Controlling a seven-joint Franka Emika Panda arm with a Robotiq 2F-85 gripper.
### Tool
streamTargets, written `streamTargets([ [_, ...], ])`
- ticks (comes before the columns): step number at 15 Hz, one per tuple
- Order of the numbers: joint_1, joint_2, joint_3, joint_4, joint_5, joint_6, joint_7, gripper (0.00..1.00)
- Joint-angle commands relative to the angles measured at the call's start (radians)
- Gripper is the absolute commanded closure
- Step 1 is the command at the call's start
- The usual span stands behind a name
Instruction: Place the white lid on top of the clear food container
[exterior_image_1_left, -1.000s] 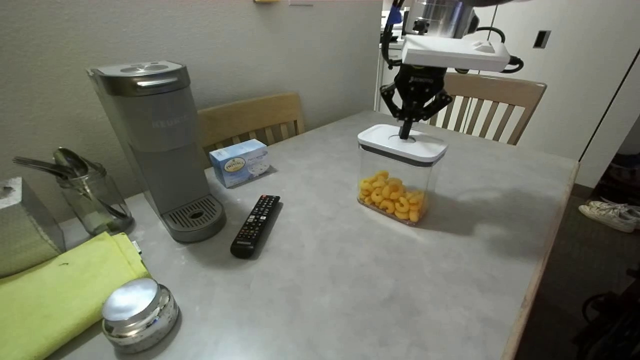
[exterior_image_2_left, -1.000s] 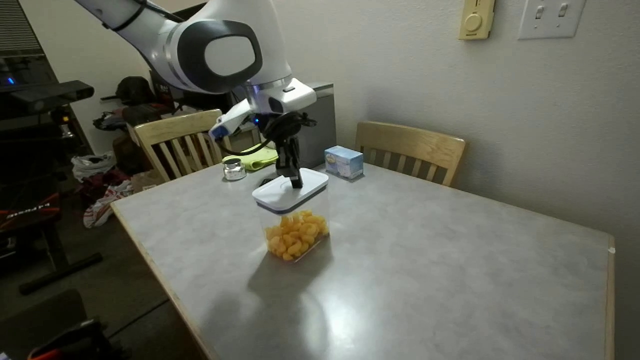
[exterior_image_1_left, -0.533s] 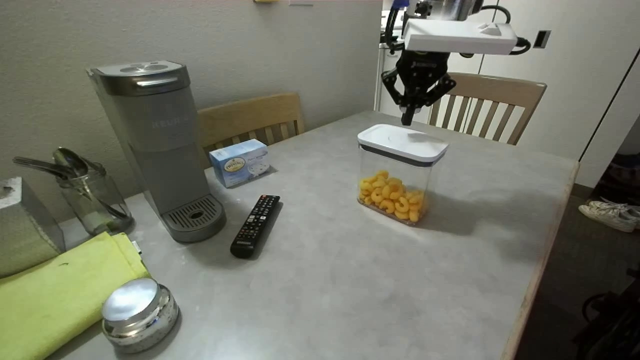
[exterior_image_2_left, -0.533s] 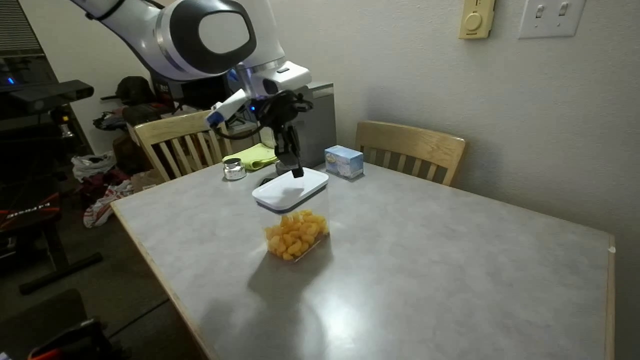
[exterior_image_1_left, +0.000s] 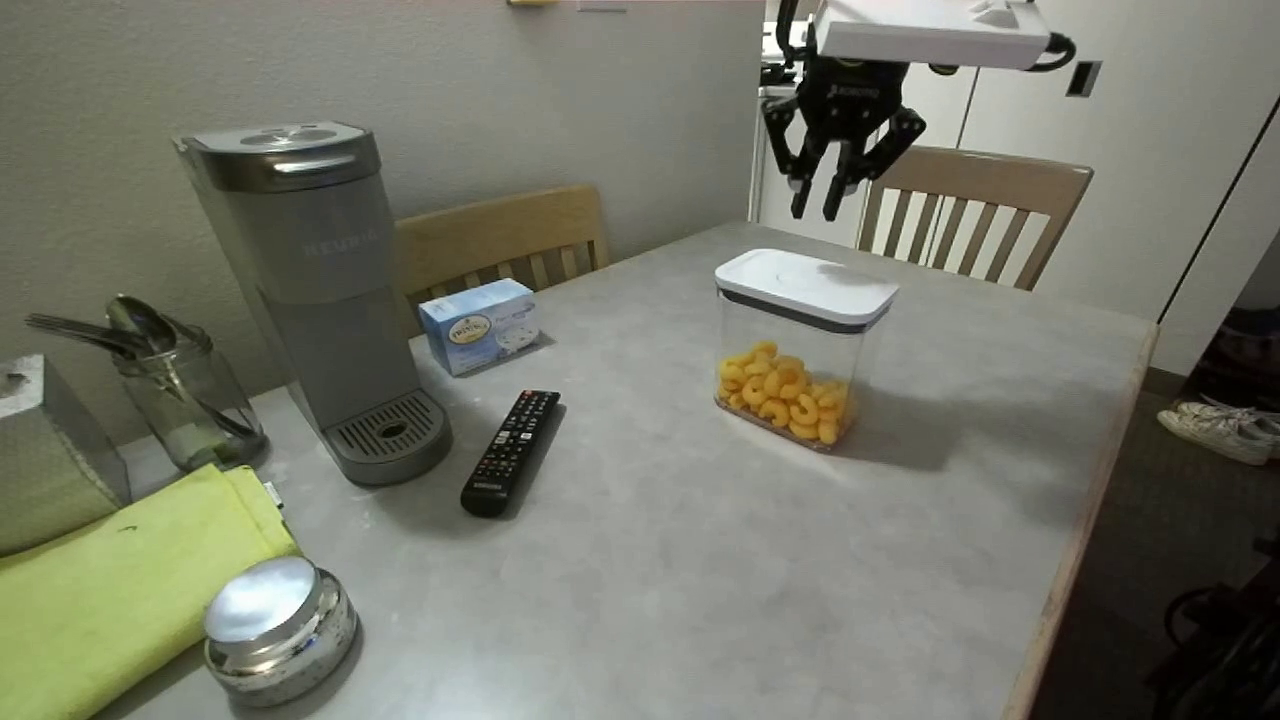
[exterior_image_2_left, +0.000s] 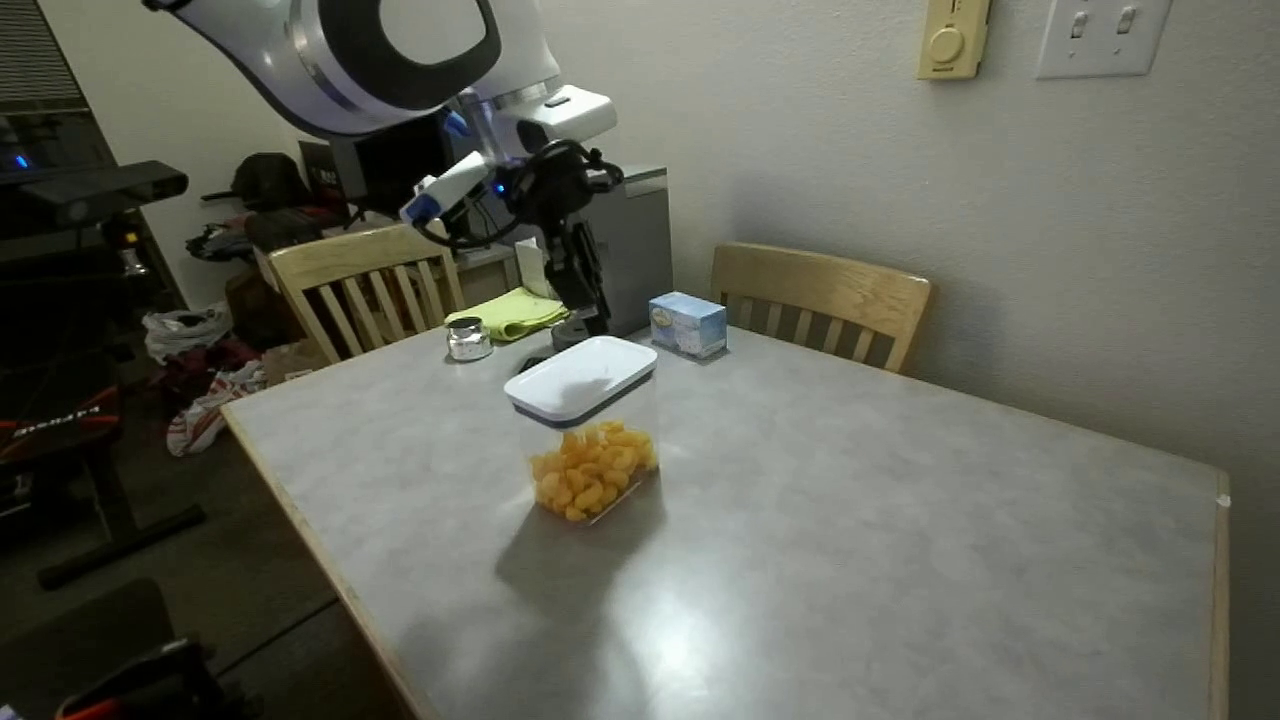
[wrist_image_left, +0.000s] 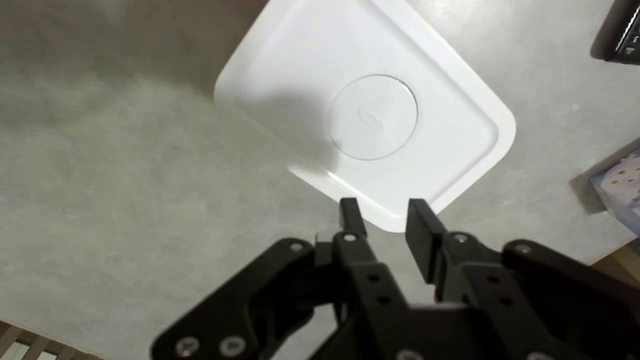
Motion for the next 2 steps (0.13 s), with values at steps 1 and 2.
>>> streamTargets([
  [1,-0.008,0.0,0.007,0.002,0.001,-0.002,-0.003,0.69],
  [2,-0.008,0.0,0.007,0.002,0.001,-0.002,-0.003,0.69],
])
